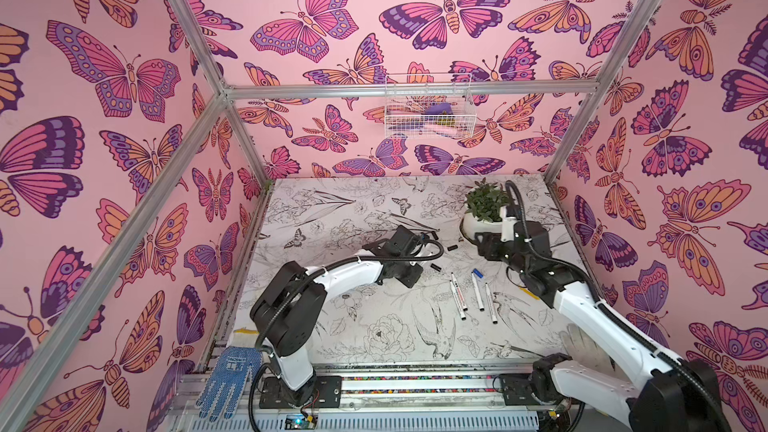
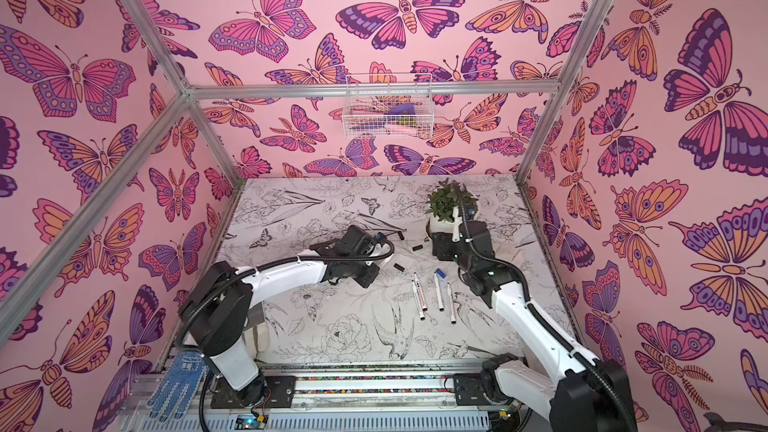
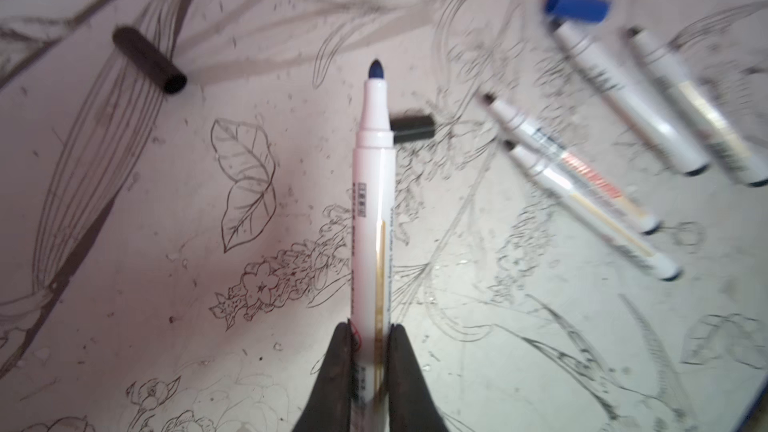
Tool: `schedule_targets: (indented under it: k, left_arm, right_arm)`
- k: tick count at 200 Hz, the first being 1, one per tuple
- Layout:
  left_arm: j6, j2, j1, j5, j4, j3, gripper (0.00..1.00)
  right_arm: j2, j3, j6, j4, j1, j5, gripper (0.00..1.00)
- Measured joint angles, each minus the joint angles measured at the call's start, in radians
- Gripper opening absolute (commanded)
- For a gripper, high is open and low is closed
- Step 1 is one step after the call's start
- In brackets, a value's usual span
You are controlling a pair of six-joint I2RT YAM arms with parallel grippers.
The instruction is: Insert the pens into the pen caps
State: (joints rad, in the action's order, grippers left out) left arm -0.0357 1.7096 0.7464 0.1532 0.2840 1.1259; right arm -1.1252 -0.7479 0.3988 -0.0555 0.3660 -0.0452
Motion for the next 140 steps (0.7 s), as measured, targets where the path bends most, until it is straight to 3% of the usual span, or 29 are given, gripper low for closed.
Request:
schedule_targets:
  k: [28, 56, 110, 140]
  left_arm:
    - [-0.016, -0.086, 0.0, 0.077, -0.102, -0.027, 0.0]
    - [-0.037, -0.105, 0.0, 0.116, -0.167, -0.047, 0.0]
    - [-0.064, -0.105, 0.0, 0.132, -0.207, -0.059, 0.0]
    - [-0.078, -0.105, 0.0, 0.139, -0.232, -0.063, 0.0]
  right_arm:
    - [-0.1, -0.002, 0.135, 0.1, 0.059, -0.139, 0.68]
    - [-0.168, -0.003, 0.224, 0.187, 0.077, -0.202, 0.67]
    - [-0.229, -0.041, 0.263, 0.235, 0.131, -0.252, 0.61]
    - [-0.247, -0.044, 0.278, 0.249, 0.141, -0.254, 0.5]
